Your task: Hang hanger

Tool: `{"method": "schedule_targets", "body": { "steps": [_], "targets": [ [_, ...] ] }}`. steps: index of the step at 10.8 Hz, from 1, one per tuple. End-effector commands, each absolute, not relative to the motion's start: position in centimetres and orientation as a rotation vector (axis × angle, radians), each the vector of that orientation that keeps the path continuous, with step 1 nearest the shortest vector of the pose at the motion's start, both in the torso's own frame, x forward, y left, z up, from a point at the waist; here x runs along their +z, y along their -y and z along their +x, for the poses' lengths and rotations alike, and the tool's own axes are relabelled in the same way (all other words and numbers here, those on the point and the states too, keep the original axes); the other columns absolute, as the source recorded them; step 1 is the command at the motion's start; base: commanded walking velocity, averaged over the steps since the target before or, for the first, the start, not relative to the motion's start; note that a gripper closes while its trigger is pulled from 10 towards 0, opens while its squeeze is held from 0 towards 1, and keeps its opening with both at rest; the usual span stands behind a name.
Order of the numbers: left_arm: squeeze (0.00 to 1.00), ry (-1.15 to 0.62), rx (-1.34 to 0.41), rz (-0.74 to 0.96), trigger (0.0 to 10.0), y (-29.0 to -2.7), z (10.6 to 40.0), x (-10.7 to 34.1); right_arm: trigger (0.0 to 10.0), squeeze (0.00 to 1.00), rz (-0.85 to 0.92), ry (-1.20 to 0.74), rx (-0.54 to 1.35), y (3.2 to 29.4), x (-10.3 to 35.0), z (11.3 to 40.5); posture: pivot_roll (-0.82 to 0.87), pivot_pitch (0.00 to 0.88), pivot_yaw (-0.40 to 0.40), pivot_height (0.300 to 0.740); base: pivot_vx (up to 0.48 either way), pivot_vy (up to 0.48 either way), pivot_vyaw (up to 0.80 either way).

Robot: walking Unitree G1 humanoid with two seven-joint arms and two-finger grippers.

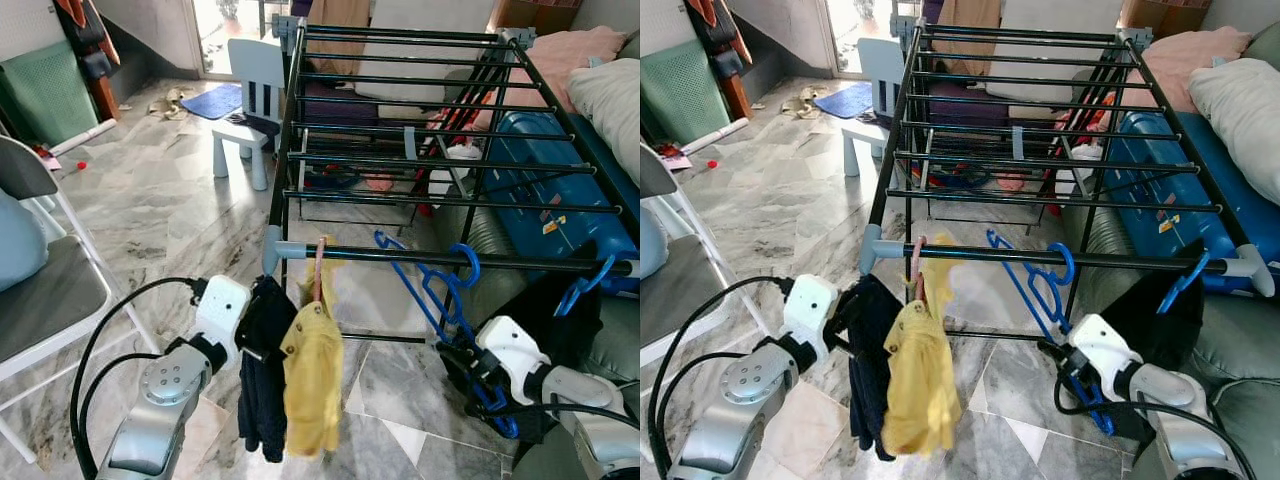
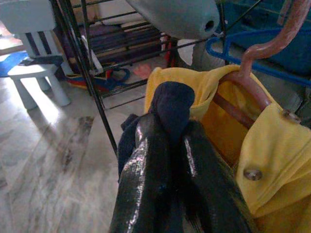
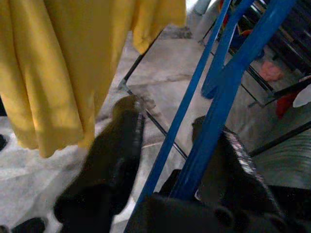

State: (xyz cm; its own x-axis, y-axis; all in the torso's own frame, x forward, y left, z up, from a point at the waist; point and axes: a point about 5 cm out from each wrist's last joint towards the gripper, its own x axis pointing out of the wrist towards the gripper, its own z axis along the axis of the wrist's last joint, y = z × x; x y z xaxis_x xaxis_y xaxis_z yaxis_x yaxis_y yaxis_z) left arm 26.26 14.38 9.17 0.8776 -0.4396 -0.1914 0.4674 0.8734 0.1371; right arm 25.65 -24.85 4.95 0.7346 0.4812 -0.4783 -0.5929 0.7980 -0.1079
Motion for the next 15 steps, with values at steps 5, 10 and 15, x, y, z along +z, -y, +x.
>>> {"method": "schedule_targets", "body": {
  "steps": [5,10,15],
  "targets": [
    [0.00,-0.129,-0.490,0.177,10.0,-14.0,26.2,9.9,0.0,0.00,-0.295,-0.453,0.594,25.4,5.0,25.8,0.07,0.000,-0.046,0.740,0.000,0.000,0.00],
    [0.00,-0.130,-0.491,0.178,10.0,-13.8,26.3,9.8,0.0,0.00,-0.313,-0.424,0.551,25.8,5.1,26.0,0.07,0.000,-0.046,0.740,0.000,0.000,0.00],
    [0.00,-0.126,-0.482,0.176,10.0,-13.8,26.4,9.6,0.0,0.00,-0.275,-0.290,0.407,25.3,6.8,25.1,0.06,0.000,-0.055,0.740,0.000,0.000,0.00]
  ]
}}
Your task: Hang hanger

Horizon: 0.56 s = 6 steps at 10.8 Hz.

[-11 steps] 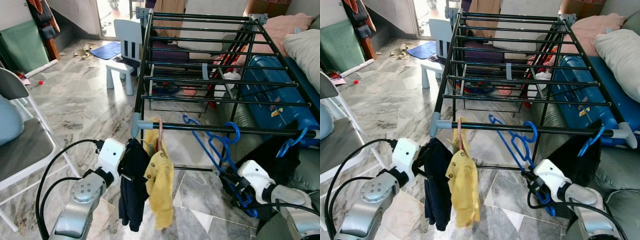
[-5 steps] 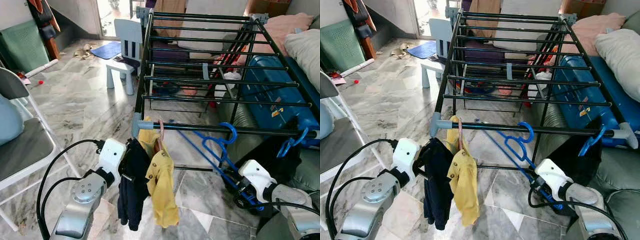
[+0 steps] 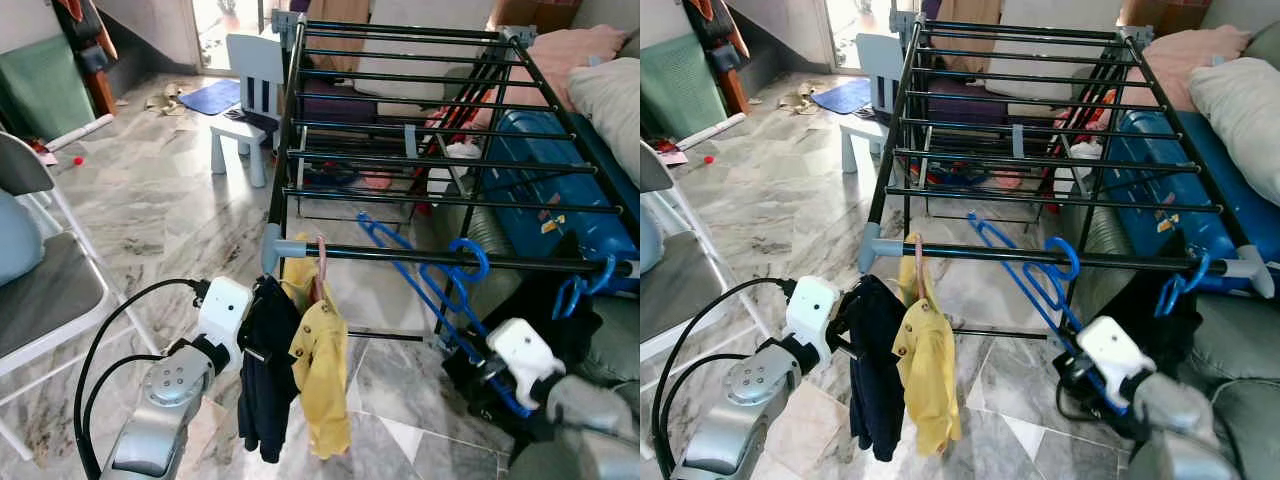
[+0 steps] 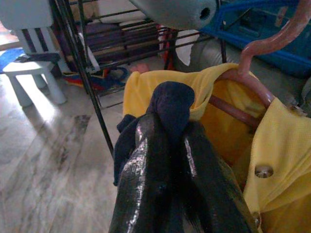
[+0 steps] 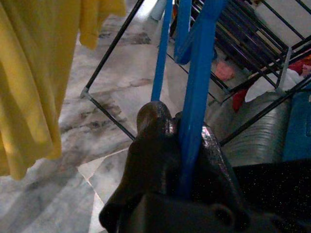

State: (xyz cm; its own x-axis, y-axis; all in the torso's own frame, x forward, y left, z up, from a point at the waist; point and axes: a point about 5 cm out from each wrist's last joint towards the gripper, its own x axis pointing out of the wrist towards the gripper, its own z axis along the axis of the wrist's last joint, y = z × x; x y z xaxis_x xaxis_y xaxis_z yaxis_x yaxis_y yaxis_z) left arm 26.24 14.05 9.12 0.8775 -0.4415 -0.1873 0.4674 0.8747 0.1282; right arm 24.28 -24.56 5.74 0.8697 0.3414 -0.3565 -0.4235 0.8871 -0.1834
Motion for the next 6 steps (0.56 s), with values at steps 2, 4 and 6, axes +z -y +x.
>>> {"method": "schedule_targets", "body": {
  "steps": [2,4,6],
  "targets": [
    [0.00,-0.110,-0.490,0.168,10.0,-13.6,26.6,9.7,0.0,0.00,-0.223,-0.240,0.273,24.6,7.4,24.2,0.06,0.000,-0.056,0.740,0.000,0.000,0.00],
    [0.00,-0.086,-0.440,0.229,10.0,-13.3,27.1,9.8,10.0,0.00,-0.104,-0.193,0.113,22.5,8.0,22.1,0.04,0.000,-0.059,0.740,0.000,0.000,0.00],
    [0.00,-0.077,-0.421,0.261,10.0,-13.4,27.8,9.6,10.0,0.00,0.045,-0.204,0.023,19.6,7.7,20.4,0.02,0.000,-0.056,0.740,0.000,0.000,0.00]
  ]
}}
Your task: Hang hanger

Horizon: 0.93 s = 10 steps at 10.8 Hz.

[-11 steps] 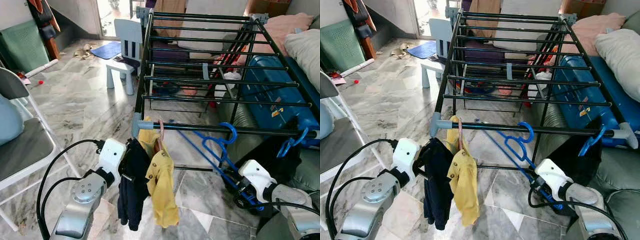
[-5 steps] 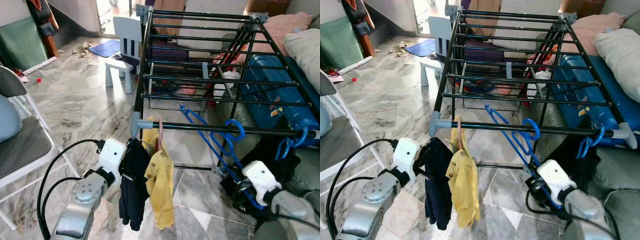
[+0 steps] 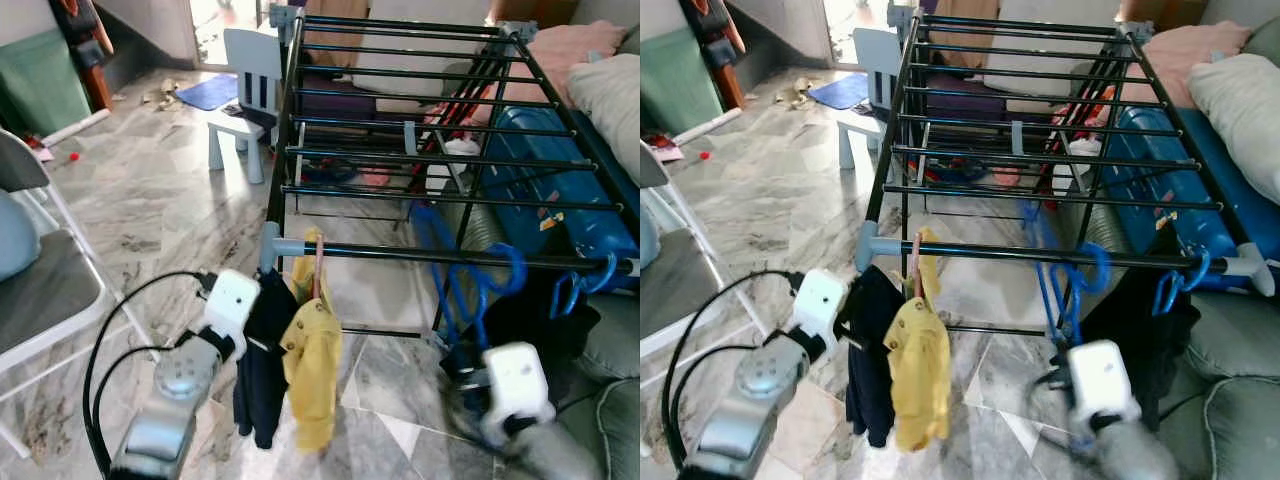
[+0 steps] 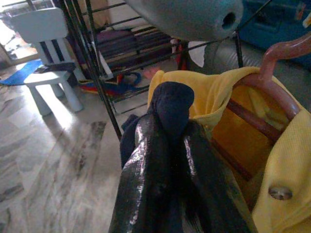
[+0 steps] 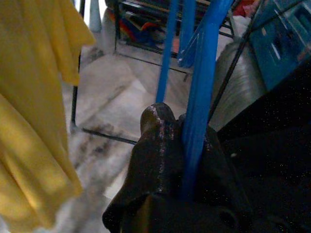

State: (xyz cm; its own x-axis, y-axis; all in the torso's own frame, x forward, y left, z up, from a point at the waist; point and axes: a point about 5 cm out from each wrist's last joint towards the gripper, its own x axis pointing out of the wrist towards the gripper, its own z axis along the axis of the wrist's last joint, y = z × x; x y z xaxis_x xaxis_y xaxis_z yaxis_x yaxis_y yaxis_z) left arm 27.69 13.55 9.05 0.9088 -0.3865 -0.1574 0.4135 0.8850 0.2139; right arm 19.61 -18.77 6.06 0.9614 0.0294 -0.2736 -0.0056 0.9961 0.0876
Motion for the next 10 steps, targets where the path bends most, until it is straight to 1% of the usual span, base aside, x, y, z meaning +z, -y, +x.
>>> {"method": "schedule_targets", "body": {
  "steps": [1,3,6,10],
  "targets": [
    [0.00,-0.072,-0.424,0.255,10.0,-13.0,28.1,9.6,10.0,0.00,0.121,-0.228,-0.030,18.2,7.4,19.6,0.02,0.000,-0.054,0.740,0.000,0.000,0.00],
    [0.00,-0.070,-0.432,0.250,10.0,-12.4,28.2,9.4,10.0,0.00,0.159,-0.263,-0.072,17.5,7.1,19.1,0.01,0.000,-0.052,0.740,0.000,0.000,0.00],
    [0.00,-0.072,-0.441,0.245,10.0,-12.3,28.2,9.2,10.0,0.00,0.174,-0.276,-0.083,17.7,7.3,19.5,0.01,0.000,-0.052,0.740,-0.289,0.000,0.00],
    [0.00,-0.073,-0.448,0.245,10.0,-12.3,28.2,9.1,10.0,0.00,0.159,-0.310,-0.058,17.1,6.8,19.2,0.02,0.000,-0.054,0.740,-0.325,0.000,0.00]
  ]
}}
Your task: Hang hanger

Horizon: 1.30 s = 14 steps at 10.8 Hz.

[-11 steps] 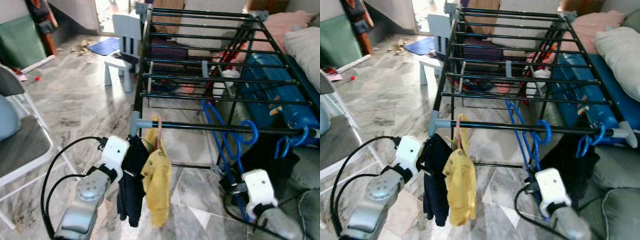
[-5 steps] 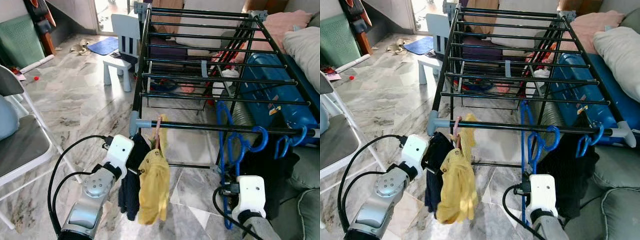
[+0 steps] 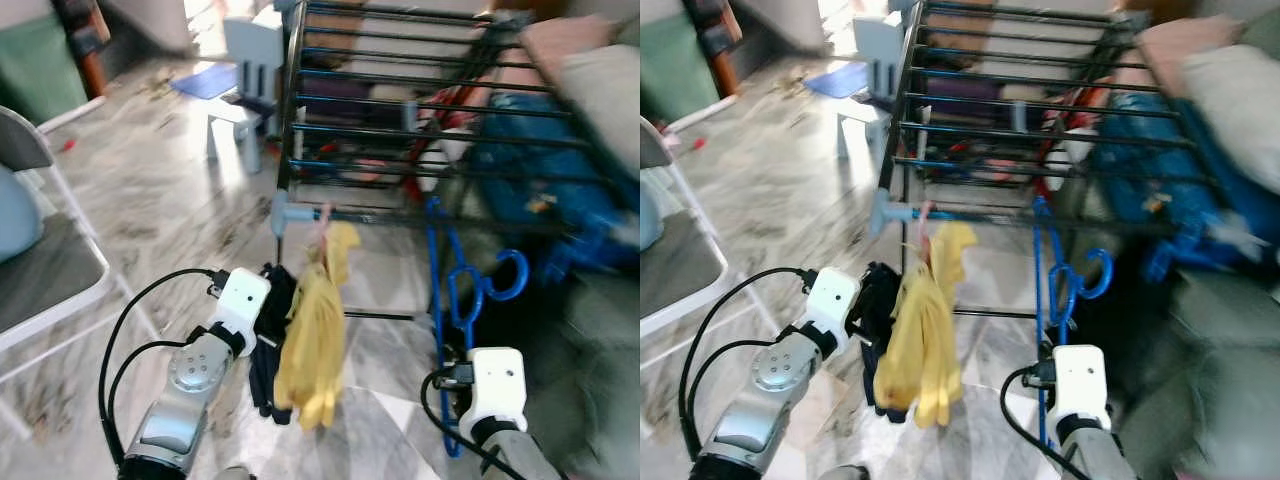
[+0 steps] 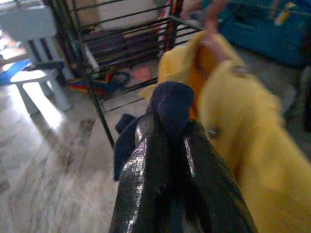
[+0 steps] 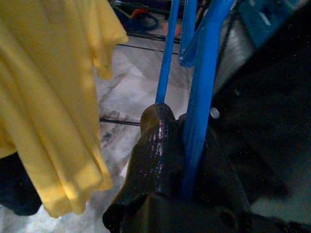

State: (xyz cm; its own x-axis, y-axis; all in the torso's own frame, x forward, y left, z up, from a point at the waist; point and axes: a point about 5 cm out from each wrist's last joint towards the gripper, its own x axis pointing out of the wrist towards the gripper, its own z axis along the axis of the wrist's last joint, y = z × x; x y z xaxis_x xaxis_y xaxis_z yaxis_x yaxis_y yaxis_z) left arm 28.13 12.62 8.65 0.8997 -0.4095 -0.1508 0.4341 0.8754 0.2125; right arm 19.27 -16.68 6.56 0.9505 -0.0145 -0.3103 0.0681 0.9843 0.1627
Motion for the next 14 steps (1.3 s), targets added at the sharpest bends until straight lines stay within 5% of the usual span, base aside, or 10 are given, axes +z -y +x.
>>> {"method": "schedule_targets", "body": {
  "steps": [1,11,14],
  "targets": [
    [0.00,-0.072,-0.452,0.245,10.0,-12.2,28.3,9.1,10.0,0.00,0.157,-0.312,-0.057,17.1,6.8,19.2,0.02,0.000,-0.055,0.740,-0.341,0.000,0.00],
    [0.00,-0.073,-0.460,0.259,10.0,-12.2,28.1,8.7,10.0,0.00,0.209,-0.466,-0.122,17.7,4.7,19.0,0.05,0.000,-0.072,0.740,-0.350,0.000,0.00],
    [0.00,-0.072,-0.467,0.245,10.0,-11.8,28.0,8.6,10.0,0.00,0.130,-0.352,-0.163,18.1,5.7,20.1,0.05,0.000,-0.076,0.740,-0.252,0.000,0.00]
  ]
}}
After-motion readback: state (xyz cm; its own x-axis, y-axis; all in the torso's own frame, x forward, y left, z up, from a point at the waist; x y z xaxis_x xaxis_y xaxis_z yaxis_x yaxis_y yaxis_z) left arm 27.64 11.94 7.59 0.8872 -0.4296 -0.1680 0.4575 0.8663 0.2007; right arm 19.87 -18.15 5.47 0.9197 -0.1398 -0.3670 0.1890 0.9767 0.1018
